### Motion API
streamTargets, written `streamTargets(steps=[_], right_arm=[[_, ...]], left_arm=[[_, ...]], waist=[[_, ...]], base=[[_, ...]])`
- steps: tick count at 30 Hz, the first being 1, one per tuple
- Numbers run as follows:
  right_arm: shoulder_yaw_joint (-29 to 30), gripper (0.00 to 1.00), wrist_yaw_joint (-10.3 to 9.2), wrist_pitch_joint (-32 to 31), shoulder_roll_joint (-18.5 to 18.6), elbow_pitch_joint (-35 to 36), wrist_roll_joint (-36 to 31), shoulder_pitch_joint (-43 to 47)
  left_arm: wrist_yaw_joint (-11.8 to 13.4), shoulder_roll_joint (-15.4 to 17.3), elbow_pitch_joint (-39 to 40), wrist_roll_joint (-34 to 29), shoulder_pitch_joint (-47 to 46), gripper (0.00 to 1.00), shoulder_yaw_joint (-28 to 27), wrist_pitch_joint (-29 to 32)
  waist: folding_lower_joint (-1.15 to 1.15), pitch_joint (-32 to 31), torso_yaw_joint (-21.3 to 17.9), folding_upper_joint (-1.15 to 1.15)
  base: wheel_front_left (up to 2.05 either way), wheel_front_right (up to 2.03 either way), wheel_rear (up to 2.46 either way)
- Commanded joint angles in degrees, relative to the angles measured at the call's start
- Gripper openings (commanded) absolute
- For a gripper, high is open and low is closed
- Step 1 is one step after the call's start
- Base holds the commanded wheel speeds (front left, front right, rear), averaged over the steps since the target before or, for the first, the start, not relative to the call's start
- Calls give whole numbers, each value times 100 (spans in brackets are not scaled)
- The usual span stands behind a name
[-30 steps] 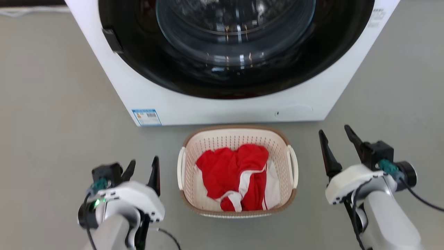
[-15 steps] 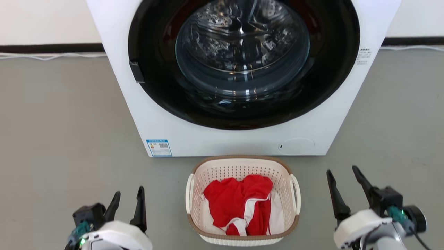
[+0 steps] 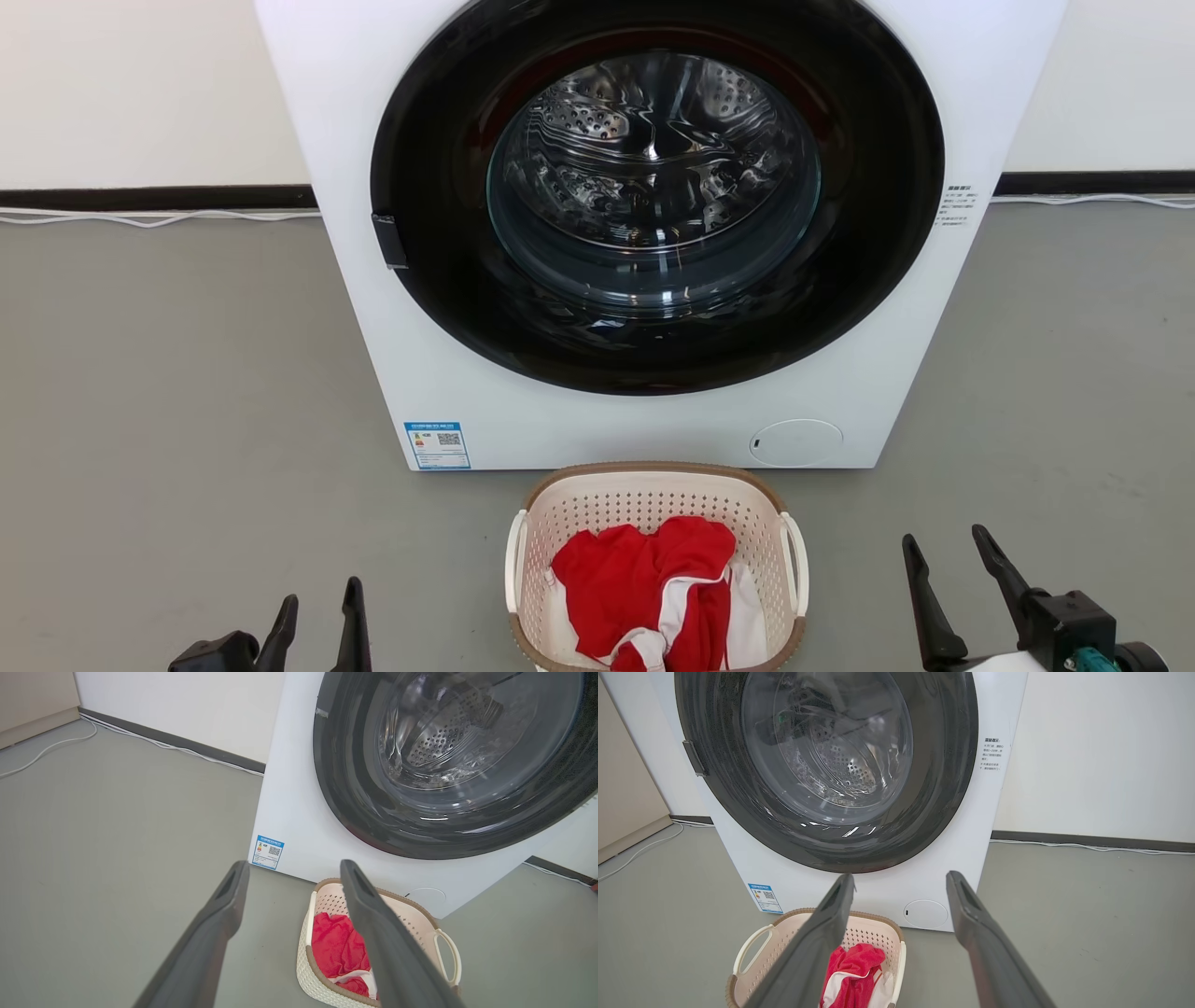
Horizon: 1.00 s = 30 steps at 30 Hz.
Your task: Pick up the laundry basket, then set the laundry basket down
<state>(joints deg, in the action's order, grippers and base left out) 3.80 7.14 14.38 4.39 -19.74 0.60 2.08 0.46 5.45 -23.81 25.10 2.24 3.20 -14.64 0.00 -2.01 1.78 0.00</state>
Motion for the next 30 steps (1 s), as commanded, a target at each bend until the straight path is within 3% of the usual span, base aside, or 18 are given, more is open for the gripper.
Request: streamTargets(steps=[1,7,8,17,21,30], right_arm=[[-100,100,35,62,32,177,5,-81],[-49,100,35,62,2,198,-5,-35],[66,0,0,0,-35,48,0,29],[128,0,0,-172,-65,-111,466,-40],[114,0,1,-224,-68,-73,770,-48],[101,0,3,-331,-74,-5,1364,-86]], left_arm=[[-32,25,168,-50,-103,100,-218,-36],[-68,-44,202,-162,-87,100,-395,-36],[-47,-75,51,-138,58,0,-226,0],[-87,-119,-64,219,36,0,-286,137],[-111,-123,-22,441,16,0,-301,198],[-159,-133,56,882,-40,0,-340,324]], waist=[[0,-7,-4,0],[0,-47,1,0],[0,-50,0,0],[12,-51,-9,0],[1,-34,-15,0],[0,-12,-26,0]], base=[[0,0,0],[0,0,0],[0,0,0],[0,0,0],[0,0,0],[0,0,0]])
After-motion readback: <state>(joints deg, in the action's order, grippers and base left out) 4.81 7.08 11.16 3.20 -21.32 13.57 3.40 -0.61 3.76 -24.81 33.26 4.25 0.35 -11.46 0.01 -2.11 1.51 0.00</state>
